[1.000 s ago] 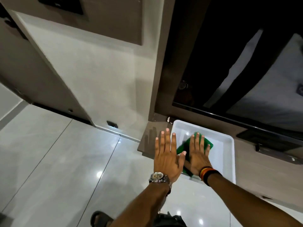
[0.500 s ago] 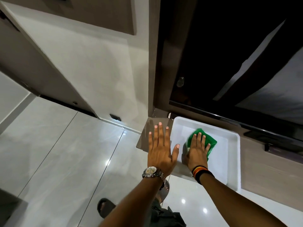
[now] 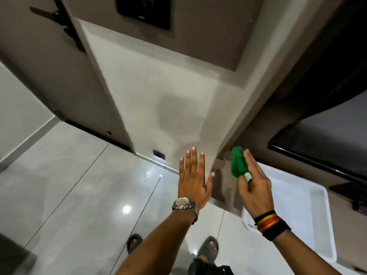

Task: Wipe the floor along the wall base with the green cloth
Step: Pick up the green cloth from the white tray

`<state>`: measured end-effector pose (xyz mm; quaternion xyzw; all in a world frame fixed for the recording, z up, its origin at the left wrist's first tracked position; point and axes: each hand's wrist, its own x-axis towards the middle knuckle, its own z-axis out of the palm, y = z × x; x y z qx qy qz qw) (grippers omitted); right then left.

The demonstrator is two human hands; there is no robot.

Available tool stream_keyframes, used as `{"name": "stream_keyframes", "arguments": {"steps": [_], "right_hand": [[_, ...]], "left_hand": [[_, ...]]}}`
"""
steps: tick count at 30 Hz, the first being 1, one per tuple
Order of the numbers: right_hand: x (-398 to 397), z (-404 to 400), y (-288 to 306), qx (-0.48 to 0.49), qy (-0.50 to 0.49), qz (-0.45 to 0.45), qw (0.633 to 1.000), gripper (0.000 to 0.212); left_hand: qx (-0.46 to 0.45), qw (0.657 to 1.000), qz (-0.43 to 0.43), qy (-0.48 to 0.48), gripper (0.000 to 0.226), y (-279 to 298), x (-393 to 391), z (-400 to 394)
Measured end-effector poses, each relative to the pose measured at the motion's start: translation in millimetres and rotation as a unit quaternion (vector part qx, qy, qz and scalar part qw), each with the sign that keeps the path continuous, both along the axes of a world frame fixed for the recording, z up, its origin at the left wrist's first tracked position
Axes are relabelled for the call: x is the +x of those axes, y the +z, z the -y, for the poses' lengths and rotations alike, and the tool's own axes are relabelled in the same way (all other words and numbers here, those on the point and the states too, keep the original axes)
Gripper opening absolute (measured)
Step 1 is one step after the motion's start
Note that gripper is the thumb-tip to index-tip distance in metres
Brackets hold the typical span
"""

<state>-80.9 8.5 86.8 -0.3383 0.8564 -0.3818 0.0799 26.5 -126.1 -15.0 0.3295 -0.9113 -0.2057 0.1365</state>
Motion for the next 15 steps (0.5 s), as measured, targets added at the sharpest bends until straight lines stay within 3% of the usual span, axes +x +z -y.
{"name": "stream_keyframes", "arguments": {"steps": [4, 7, 10, 15], "right_hand": [[45, 84, 1, 0.001, 0.08, 0.035, 0.996, 0.073], [74, 144, -34, 0.047, 0.094, 0.071, 0.992, 0.071], [99, 186, -84, 0.132, 0.126, 0.109, 0.977, 0.066], [121, 216, -219, 0.307, 0.183, 0.179, 0.917, 0.06]], "left_hand": [[-0.016, 1.0, 0.008, 0.016, 0.075, -9, 55, 57], [-0.006, 0.998, 0.047, 0.048, 0.077, -34, 99, 95], [-0.003, 0.994, 0.098, 0.053, 0.077, -74, 141, 114], [0.029, 0.984, 0.157, 0.076, 0.076, -174, 183, 115]]}}
